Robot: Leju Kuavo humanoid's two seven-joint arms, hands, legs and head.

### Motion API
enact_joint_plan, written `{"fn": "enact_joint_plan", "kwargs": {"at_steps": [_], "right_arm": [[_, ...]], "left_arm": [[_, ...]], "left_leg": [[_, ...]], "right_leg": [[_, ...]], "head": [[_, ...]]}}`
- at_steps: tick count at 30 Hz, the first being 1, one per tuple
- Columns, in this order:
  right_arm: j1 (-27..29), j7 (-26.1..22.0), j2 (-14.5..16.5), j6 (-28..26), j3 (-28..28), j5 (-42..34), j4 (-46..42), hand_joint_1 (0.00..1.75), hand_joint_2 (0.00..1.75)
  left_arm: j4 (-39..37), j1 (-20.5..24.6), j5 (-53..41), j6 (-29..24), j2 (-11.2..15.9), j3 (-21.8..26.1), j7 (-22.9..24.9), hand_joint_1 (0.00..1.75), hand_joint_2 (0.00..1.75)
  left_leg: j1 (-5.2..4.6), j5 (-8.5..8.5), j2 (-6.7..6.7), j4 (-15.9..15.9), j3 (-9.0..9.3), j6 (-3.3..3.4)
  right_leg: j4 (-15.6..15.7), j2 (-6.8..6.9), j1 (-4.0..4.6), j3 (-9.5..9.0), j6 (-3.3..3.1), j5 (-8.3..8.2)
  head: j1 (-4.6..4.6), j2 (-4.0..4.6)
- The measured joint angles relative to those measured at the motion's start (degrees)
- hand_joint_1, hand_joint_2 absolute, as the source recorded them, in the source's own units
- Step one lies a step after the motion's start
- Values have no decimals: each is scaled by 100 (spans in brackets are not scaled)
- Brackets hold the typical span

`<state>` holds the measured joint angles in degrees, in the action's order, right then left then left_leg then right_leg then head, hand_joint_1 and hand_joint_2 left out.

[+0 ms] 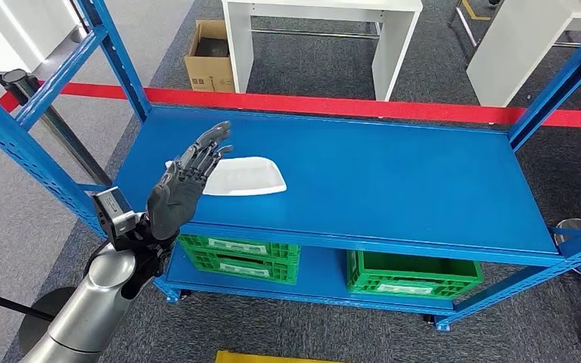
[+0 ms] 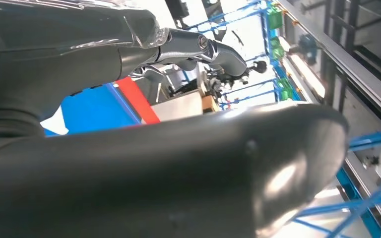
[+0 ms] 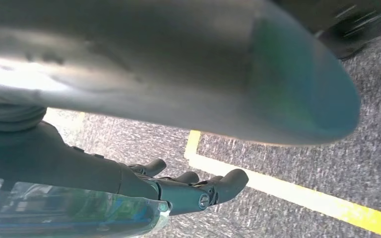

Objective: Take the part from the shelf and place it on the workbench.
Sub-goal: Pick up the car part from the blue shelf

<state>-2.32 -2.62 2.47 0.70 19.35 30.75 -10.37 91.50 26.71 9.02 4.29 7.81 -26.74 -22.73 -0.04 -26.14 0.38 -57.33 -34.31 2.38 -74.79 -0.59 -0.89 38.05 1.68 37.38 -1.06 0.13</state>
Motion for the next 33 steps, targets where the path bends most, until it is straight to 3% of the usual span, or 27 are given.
{"fn": "enact_joint_plan", "kwargs": {"at_steps": [1, 3, 5, 7, 10, 12, 19, 25, 33], "right_arm": [[13, 4, 1, 0, 11, 10, 1, 0, 0], [29, 11, 1, -1, 21, 33, 1, 0, 0], [26, 12, 2, -10, 28, 50, 2, 0, 0], [24, 4, 7, -27, 38, 68, 2, 0, 0], [39, -12, 2, -49, 52, 119, 3, 0, 0], [41, -14, -10, -64, 55, 148, 3, 0, 0], [50, -51, -90, -79, 67, 201, 3, 0, 0], [74, -93, -159, -78, 67, 279, 3, 0, 0], [105, -136, -230, -44, 67, 343, 3, 0, 0]], "left_arm": [[-3, -17, -33, -79, 13, -15, 13, 0, 0], [-4, -62, -152, -206, 43, -42, 17, 0, 87], [-14, -126, -410, -327, 75, -77, -13, 0, 175], [-22, -214, -902, -514, 110, -113, -58, 0, 175], [-26, -339, -1617, -775, 158, -160, -43, 0, 175], [-31, -382, -2039, -951, 172, -181, 22, 0, 175], [-209, -558, -3666, -1678, 146, -256, 299, 0, 175], [-688, -672, -5172, -2160, 21, -421, 732, 0, 175], [-1774, -562, -5574, -2634, -267, -581, 867, 0, 175]], "left_leg": [[-2, -37, 8, 0, 45, -2], [-3, -114, 23, -2, 155, -25], [-25, -191, 31, -11, 232, -73], [-51, -241, 37, -22, 251, -76], [-52, -247, 35, 8, 273, -20], [-53, -246, 34, 38, 290, -25], [-48, -241, 30, 78, 328, -144], [-51, -241, 29, 79, 329, -162], [-58, -243, 30, 76, 332, -159]], "right_leg": [[-7, 0, 1, 104, -5, -141], [634, 3, 0, -30, -35, -690], [1354, 4, 8, -293, -68, -1061], [1594, -3, 11, -398, -79, -1111], [1615, -12, 15, -410, -87, -1117], [1615, -17, 19, -413, -106, -1105], [1611, -18, 30, -427, -141, -1083], [1620, -17, 20, -439, -141, -1082], [1636, -17, 11, -452, -138, -1084]], "head": [[2, 0], [5, 0], [7, 1], [7, 1], [4, 1], [3, 1], [6, 1], [9, 0], [9, 0]]}}
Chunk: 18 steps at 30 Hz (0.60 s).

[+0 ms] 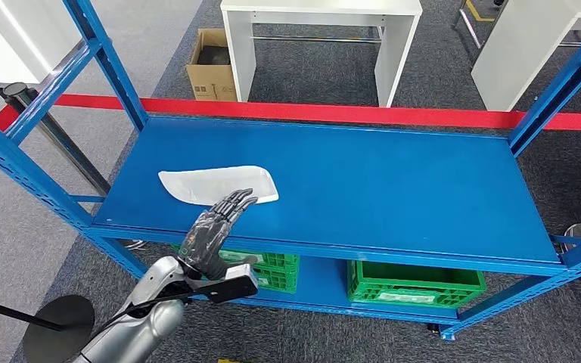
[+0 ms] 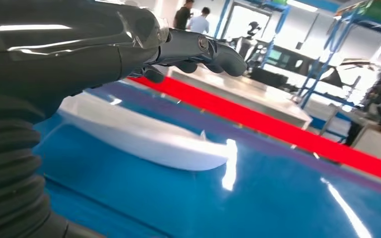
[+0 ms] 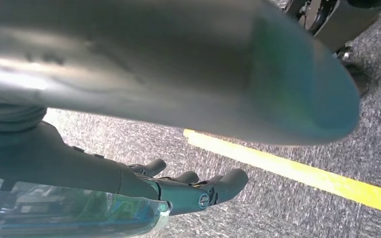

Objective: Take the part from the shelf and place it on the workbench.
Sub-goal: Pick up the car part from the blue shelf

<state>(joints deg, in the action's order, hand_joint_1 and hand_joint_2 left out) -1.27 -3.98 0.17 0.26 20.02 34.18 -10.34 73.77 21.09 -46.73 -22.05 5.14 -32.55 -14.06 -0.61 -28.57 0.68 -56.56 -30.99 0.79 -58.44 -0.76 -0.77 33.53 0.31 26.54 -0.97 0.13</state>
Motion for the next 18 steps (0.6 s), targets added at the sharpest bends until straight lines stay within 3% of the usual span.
{"fn": "enact_joint_plan", "kwargs": {"at_steps": [9, 18], "right_arm": [[22, 7, -50, 36, 2, 132, 0, 0, 0], [22, -65, -109, 79, 2, 234, 0, 0, 0]], "left_arm": [[-857, 126, -390, -478, -245, 61, 134, 0, 175], [-1271, 442, -693, -860, -291, 292, 298, 0, 175]], "left_leg": [[0, -3, 0, -1, -1, 4], [1, -3, 0, -1, 1, 4]], "right_leg": [[1, 0, 0, 1, 0, 0], [0, 0, 1, -1, 0, 0]], "head": [[-1, 1], [-1, 1]]}}
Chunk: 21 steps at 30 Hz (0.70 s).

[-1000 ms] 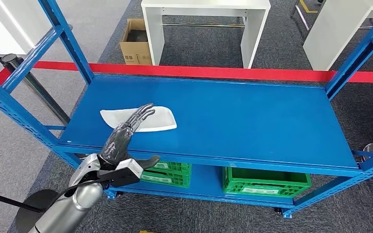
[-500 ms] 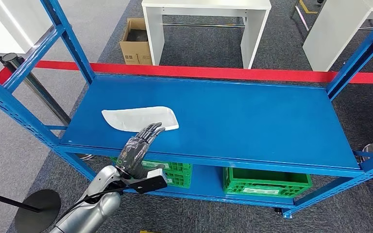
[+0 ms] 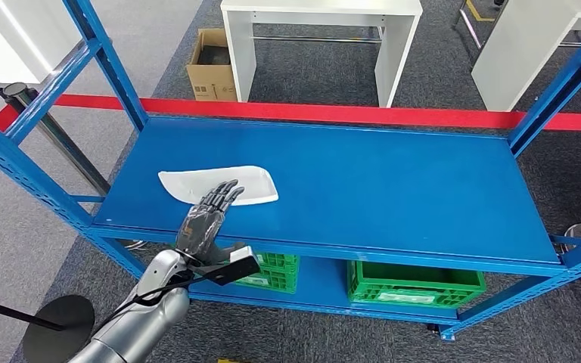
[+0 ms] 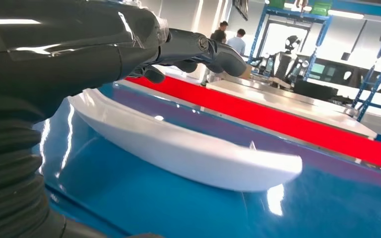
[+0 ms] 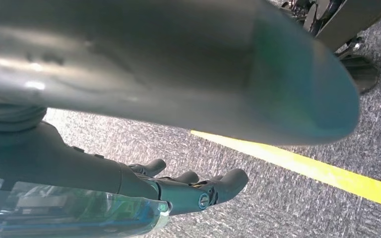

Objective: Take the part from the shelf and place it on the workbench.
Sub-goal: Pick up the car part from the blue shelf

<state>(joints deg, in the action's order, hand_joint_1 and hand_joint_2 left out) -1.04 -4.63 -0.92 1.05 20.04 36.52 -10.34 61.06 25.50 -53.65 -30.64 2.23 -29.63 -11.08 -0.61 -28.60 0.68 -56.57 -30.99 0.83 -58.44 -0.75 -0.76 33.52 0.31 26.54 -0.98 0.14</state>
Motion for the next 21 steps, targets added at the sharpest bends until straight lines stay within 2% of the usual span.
{"fn": "enact_joint_plan", "kwargs": {"at_steps": [9, 21], "right_arm": [[1, -25, -4, 24, 0, 79, 0, 0, 0], [0, -56, -38, 53, -2, 147, 0, 0, 0]], "left_arm": [[-193, 149, 33, -285, 4, 285, 3, 0, 175], [-378, 161, 89, -221, -23, 436, -82, 0, 175]], "left_leg": [[0, 0, 0, 0, -1, 0], [0, 0, 0, 0, -1, 0]], "right_leg": [[0, 0, 0, 1, 0, 0], [0, 0, 0, 1, 0, 0]], "head": [[0, -1], [0, -1]]}}
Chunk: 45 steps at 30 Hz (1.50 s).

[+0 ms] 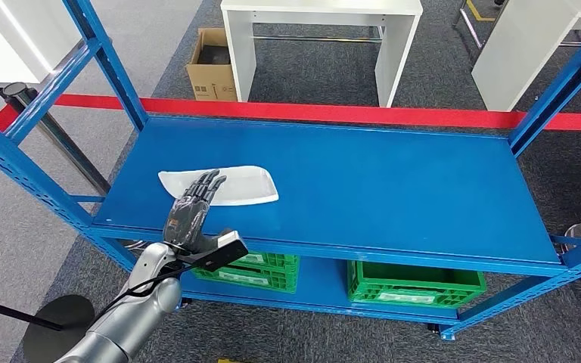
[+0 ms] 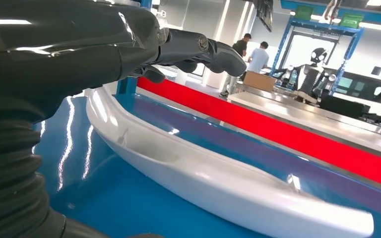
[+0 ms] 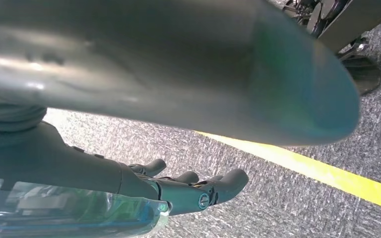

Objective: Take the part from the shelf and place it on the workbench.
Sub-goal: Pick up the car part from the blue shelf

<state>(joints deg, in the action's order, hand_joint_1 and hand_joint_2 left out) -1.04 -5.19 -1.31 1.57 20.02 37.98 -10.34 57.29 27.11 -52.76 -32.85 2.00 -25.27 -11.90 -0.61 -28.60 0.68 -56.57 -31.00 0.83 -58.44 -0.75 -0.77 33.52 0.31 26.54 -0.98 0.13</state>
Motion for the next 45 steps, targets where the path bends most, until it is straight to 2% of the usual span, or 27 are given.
{"fn": "enact_joint_plan", "kwargs": {"at_steps": [12, 24, 45], "right_arm": [[0, -61, -12, 17, 0, 87, 0, 0, 0], [0, -101, 3, 17, 0, 110, 0, 0, 0], [-3, -167, 20, 39, 0, 224, 0, 0, 0]], "left_arm": [[-692, 359, 124, -82, -101, 80, -244, 0, 175], [-1288, 803, 65, -198, -304, 111, -233, 0, 175], [-2337, 1542, 228, 231, -521, 127, -180, 0, 175]], "left_leg": [[0, 0, 0, 0, 1, 0], [0, 0, 0, -1, 0, 0], [0, 1, 0, -1, 0, 0]], "right_leg": [[0, 0, 0, 0, 0, 0], [0, 0, 0, 0, 0, 0], [-1, 0, 0, 0, 0, -1]], "head": [[0, 1], [0, 0], [-1, 0]]}}
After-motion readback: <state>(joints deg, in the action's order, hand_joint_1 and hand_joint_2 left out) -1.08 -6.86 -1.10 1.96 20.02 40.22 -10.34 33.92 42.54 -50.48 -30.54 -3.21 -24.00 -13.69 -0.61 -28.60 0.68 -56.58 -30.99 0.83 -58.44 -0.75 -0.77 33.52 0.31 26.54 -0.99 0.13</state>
